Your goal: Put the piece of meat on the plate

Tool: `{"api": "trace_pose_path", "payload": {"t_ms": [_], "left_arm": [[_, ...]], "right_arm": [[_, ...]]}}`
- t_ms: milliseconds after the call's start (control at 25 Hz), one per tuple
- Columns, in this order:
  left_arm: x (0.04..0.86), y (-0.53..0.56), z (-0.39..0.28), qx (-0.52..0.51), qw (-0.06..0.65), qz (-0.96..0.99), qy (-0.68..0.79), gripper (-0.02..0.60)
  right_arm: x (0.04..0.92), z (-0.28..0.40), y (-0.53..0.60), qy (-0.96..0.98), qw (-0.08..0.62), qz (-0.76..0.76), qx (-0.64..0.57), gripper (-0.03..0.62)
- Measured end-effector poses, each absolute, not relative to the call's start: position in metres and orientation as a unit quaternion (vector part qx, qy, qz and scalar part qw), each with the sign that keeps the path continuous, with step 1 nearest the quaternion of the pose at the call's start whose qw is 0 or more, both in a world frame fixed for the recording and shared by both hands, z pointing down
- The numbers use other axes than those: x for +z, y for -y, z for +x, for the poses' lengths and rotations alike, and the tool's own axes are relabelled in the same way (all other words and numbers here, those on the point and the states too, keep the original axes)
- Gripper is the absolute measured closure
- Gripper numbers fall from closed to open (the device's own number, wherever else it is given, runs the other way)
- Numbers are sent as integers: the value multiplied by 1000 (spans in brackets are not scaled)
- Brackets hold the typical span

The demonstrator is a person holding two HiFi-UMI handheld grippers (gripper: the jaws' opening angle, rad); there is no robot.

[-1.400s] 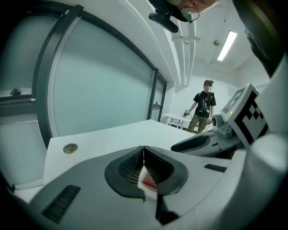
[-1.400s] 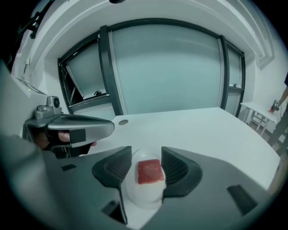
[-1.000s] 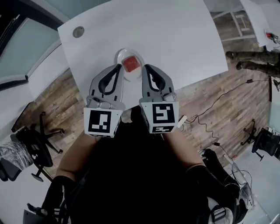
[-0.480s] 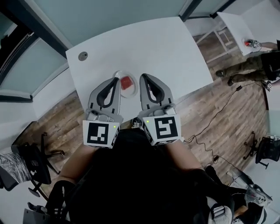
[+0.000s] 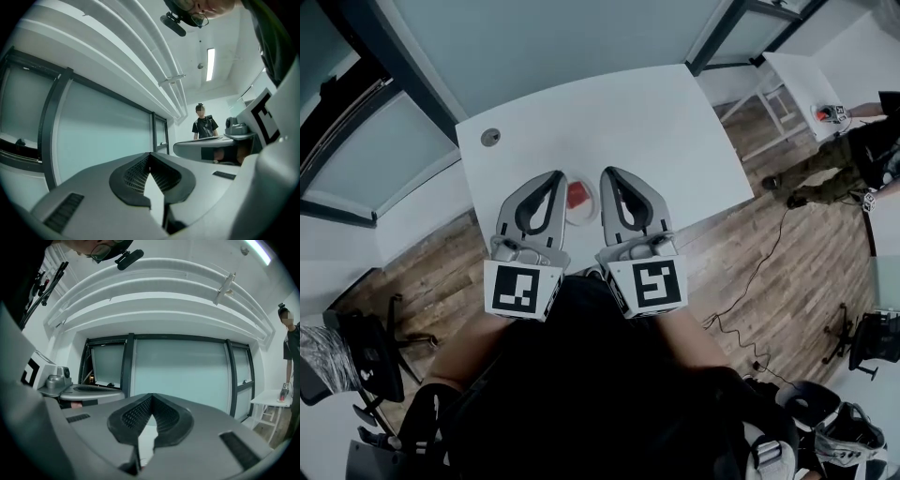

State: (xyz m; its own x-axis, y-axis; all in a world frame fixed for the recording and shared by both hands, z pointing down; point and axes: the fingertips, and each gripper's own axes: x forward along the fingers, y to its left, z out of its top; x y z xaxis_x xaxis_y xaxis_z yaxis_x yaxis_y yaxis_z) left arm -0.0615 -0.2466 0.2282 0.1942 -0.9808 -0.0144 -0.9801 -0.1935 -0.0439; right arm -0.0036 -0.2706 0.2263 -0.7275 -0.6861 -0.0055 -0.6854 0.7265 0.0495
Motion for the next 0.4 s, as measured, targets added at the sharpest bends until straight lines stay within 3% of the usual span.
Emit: {"api": "trace_pose_path", "payload": {"t_ms": [400], "left_arm": [[229, 246, -55, -10, 20, -777, -629, 578]], "right_arm": [[227, -4, 269, 930, 6, 367, -26, 591]]}}
